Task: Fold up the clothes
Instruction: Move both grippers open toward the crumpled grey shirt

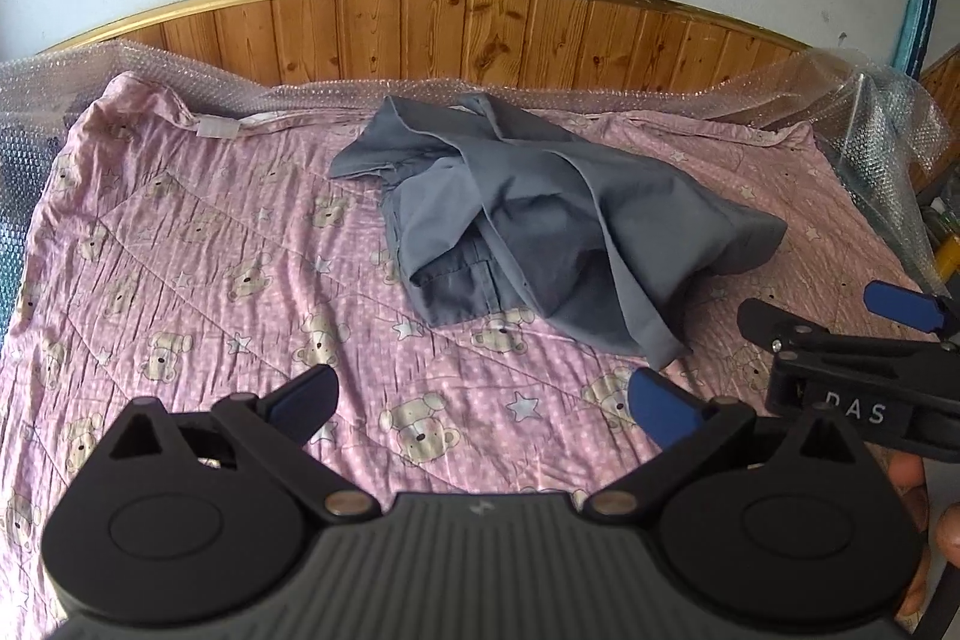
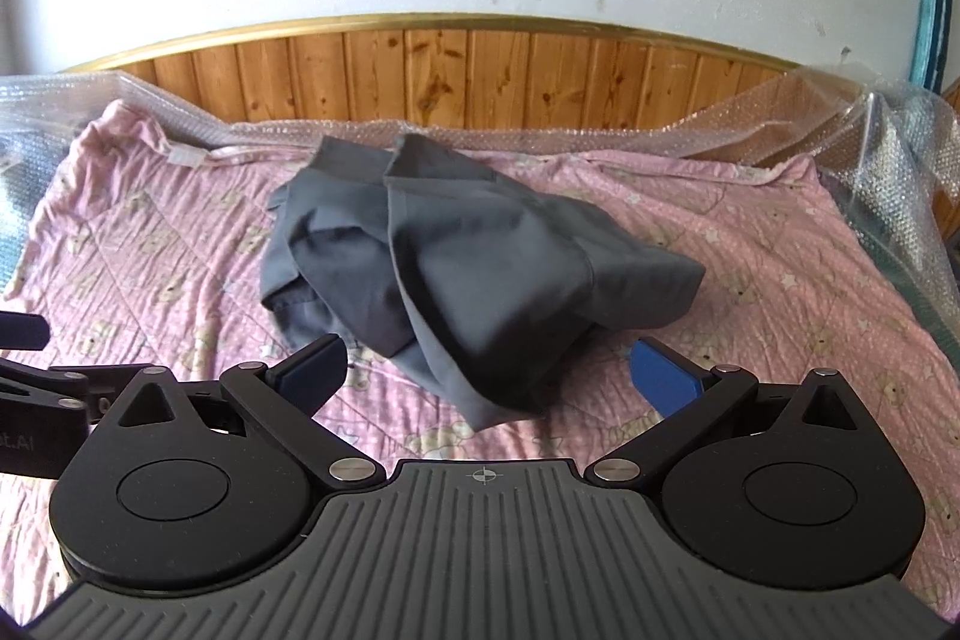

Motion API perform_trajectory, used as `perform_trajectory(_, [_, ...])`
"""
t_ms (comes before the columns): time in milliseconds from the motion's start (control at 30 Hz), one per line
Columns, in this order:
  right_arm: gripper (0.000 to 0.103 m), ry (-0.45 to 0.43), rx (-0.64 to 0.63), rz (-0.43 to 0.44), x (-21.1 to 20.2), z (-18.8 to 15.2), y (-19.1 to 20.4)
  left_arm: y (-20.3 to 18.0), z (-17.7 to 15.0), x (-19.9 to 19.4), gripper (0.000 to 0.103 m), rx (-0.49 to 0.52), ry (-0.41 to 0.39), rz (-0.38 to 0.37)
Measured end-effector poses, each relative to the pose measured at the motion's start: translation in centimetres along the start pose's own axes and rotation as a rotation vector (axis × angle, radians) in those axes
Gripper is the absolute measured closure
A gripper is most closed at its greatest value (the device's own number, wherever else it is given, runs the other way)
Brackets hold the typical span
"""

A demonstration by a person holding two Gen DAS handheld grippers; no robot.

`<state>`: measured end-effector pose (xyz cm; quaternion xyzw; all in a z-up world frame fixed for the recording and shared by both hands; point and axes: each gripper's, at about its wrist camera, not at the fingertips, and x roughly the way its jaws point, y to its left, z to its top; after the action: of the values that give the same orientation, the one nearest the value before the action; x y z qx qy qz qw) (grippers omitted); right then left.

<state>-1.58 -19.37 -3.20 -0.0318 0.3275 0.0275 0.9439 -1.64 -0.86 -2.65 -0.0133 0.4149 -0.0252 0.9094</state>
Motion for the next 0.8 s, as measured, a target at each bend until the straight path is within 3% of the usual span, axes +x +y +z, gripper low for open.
perform_trajectory(433, [0.001,0.004,-0.027,0.008,-0.09,-0.46,0.38,-0.32,-0.37,-0.22,0.000,0.013,0.011,0.001])
perform_trajectory(800, [0.001,0.003,-0.030,0.014,-0.05,-0.37,0.28,0.43,-0.10,-0.14,0.000,-0.034,0.039,-0.028])
